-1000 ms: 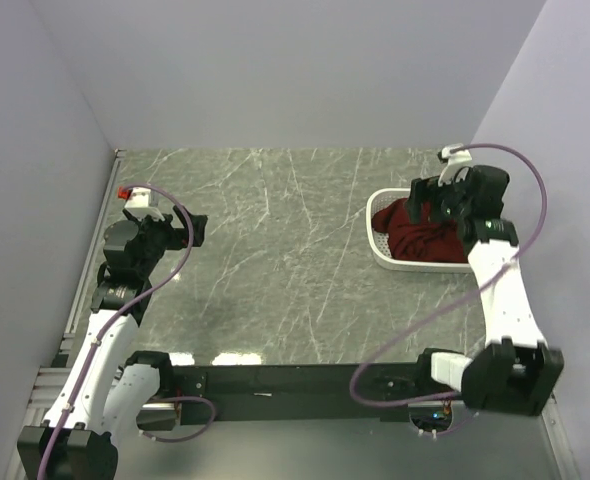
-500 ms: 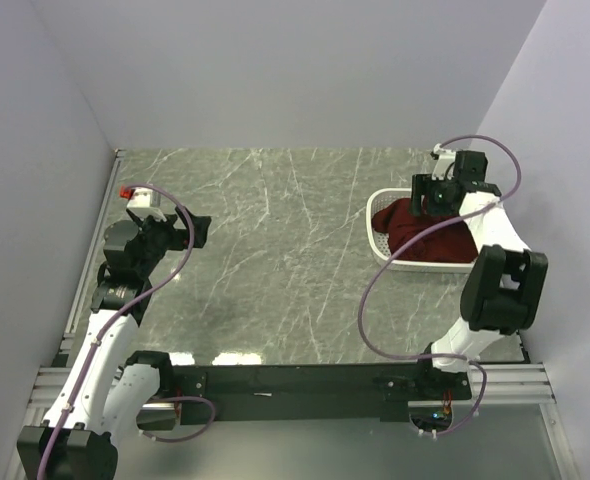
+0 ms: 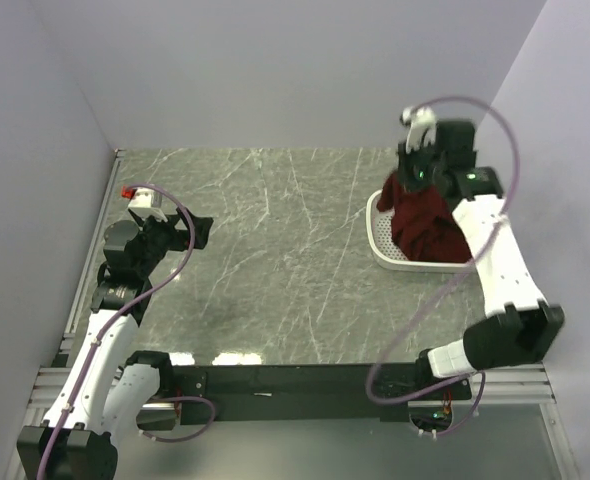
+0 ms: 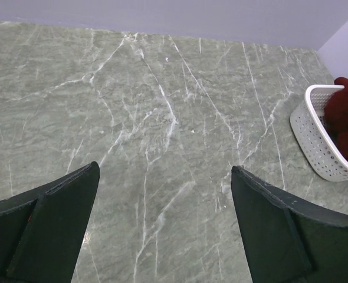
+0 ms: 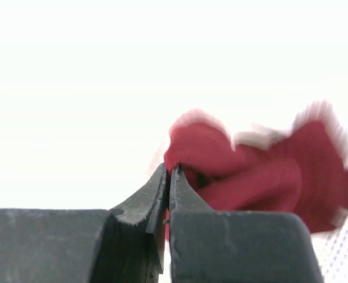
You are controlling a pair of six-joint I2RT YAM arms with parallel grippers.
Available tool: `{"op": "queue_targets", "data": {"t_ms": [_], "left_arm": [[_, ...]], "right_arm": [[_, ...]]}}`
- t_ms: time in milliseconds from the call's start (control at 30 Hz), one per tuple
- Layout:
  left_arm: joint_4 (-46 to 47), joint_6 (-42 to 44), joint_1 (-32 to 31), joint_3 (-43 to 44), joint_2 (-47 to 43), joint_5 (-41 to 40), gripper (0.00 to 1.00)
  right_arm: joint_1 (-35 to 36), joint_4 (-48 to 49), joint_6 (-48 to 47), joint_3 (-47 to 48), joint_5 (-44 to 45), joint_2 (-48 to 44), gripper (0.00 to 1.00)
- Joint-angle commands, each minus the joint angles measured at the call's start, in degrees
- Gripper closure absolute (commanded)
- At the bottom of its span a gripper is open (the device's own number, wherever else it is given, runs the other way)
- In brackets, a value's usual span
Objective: Fold and stack the t-shirts
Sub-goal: Grab the tshirt from the pile, then move the tshirt to the center of the board
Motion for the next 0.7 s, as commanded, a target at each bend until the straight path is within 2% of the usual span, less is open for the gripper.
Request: {"op": "queue_targets", "data": {"t_ms": [0,67,167,200,333,400,467,500,533,567,600,667], "left_arm": [[3.0,-0.2,-0.2,2.5,0.2,1.7,0.01],[3.0,-0.2,-0.2,2.4,0.2,1.5,0.01],[3.3,0.0,-0.2,1.9,-0.1,1.1,0.01],[3.7,-0.1,-0.2,1.9,-0.2,1.0,0.0],[5.1,-0.1,-0.3,1.1,-0.2,3.0,0.01],[7.2,-0.5,-0.3,0.3,-0.5,10.4,0.01],[16.8,-2.8,-0.8,-3.1,-0.7,20.5,0.0],[22.1,-4.9,-1.5,-5.1,-0.3,28.5,0.01],[33.1,-10.9,-3.5,-8.3,0.0,30.4,0.01],[36.1,-13.4,-5.1,-9.1,0.4,30.5,0.01],[38.3,-14.7,-7.0,-9.4,1.2,30.6,0.01],[36.6,-14.1,-13.7,-7.0,1.9,29.4,0.01]], "right_arm": [[2.7,-4.8,1.0,18.3,-5.6,-5.9,1.0],[3.5,-8.1,2.7,30.6,-8.7,-4.3,1.0],[5.2,-3.6,5.0,32.7,-16.0,-7.0,1.0],[5.5,-5.0,5.5,35.0,-22.1,-6.1,1.0],[6.2,-1.1,12.1,43.4,-34.5,-4.1,1.0],[7.0,3.5,17.6,47.3,-37.9,-3.2,1.0],[7.8,8.3,22.2,48.6,-41.7,-3.2,1.0],[8.0,14.4,27.8,48.6,-42.4,-3.3,1.0],[8.2,17.1,30.9,49.7,-44.4,-2.9,1.0],[8.4,19.8,34.0,50.0,-45.2,-2.4,1.0],[8.7,24.2,38.7,49.8,-45.8,-1.8,1.0],[10.2,25.3,40.3,48.8,-46.2,-1.2,1.0]]}}
